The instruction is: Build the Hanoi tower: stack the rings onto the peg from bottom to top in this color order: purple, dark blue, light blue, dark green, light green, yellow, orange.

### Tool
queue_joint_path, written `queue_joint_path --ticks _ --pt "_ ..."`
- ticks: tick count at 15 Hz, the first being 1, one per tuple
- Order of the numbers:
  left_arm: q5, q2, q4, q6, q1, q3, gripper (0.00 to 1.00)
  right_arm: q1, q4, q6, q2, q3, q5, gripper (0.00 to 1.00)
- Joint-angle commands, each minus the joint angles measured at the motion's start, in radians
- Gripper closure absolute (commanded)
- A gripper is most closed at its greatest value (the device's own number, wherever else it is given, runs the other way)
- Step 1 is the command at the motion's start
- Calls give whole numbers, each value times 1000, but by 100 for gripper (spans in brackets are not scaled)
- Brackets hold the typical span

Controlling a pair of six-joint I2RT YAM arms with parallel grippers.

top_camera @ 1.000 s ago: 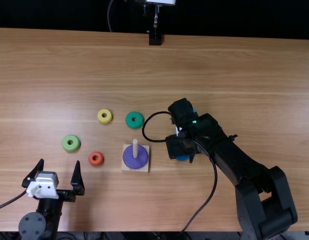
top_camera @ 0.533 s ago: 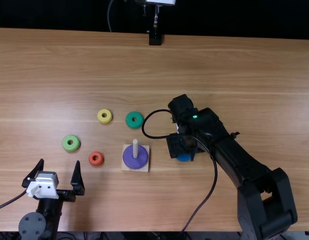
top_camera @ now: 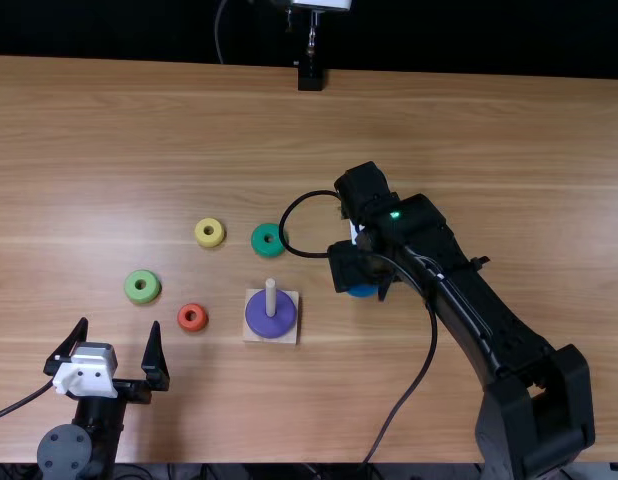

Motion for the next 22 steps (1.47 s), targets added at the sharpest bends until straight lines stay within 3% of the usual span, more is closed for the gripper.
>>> queue_joint_path --ticks 1,12,19,22 --pt "0 -11 -4 7 12 -37 0 27 -8 3 -34 47 -4 100" --pt "0 -11 -4 7 12 -37 0 143 -242 1 -36 325 -4 100" --pt "0 -11 -4 7 12 -37 0 174 -271 -16 -80 386 -3 100" --pt "0 -11 -4 7 12 -37 0 199 -271 -52 -102 388 -3 100"
